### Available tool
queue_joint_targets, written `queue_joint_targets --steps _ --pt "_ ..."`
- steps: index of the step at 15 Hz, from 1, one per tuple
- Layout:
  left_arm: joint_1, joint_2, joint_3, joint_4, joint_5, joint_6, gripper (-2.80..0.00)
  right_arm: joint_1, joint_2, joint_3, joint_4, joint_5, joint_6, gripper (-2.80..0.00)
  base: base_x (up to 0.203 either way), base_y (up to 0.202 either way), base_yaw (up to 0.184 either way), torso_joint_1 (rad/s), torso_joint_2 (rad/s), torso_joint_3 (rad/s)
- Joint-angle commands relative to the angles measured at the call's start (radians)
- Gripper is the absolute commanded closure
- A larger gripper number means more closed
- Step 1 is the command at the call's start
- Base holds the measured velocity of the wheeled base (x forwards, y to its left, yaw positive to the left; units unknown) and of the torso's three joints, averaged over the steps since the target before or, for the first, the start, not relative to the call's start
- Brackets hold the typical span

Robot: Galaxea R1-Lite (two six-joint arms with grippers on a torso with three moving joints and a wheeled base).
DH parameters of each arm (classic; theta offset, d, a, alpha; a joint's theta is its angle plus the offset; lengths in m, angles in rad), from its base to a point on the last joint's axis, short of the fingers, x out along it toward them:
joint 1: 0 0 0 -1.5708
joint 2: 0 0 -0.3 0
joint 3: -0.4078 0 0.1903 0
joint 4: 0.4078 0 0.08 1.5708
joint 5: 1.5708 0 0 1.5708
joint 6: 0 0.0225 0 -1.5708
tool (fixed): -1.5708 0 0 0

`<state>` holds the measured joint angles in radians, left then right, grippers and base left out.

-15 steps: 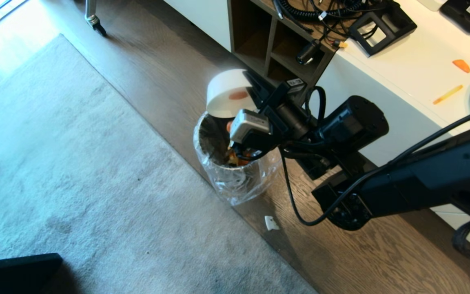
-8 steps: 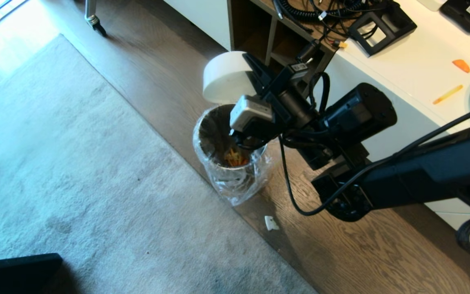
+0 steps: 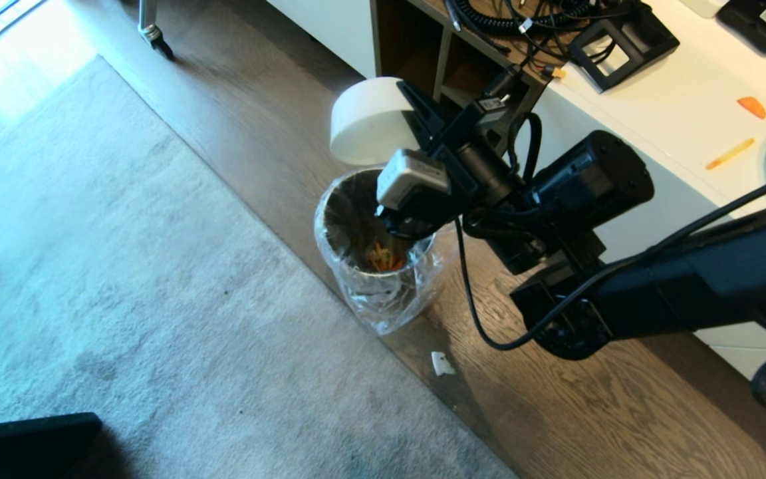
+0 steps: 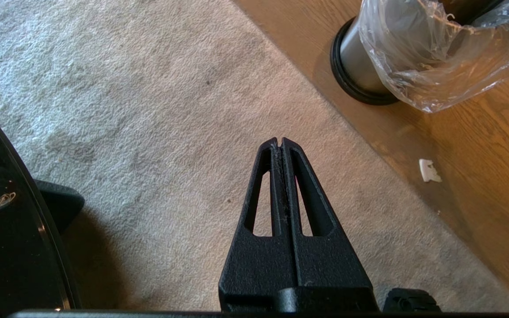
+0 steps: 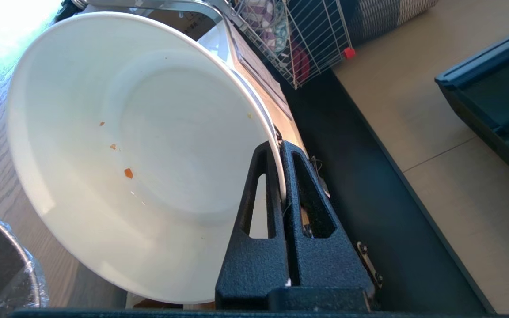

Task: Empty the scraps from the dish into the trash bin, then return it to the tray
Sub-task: Pour the leftover food from the bowl into the trash can, then put the bowl back to the table

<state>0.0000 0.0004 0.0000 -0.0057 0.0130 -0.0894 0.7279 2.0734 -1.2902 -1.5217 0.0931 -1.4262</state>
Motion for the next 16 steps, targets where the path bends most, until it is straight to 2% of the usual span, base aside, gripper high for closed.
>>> queue_joint_targets --steps 1,5,9,16 --pt "0.000 0.000 0.000 0.000 0.001 -0.001 0.00 0.001 -0.010 0.003 -0.044 -0.047 0.023 0.00 0.000 0.000 0.000 0.000 0.00 0.000" --pt "0.000 0.000 0.000 0.000 0.001 -0.001 0.00 0.002 -0.035 0.009 -0.044 -0.297 0.120 0.00 0.000 0.000 0.000 0.000 0.00 0.000" --pt "0.000 0.000 0.000 0.000 0.001 -0.001 0.00 0.001 -0.081 0.046 -0.044 -0.494 0.177 0.00 0.000 0.000 0.000 0.000 0.00 0.000" --pt "0.000 0.000 0.000 0.000 0.001 -0.001 0.00 -0.022 -0.102 0.055 -0.034 -0.558 0.278 0.00 0.000 0.000 0.000 0.000 0.00 0.000"
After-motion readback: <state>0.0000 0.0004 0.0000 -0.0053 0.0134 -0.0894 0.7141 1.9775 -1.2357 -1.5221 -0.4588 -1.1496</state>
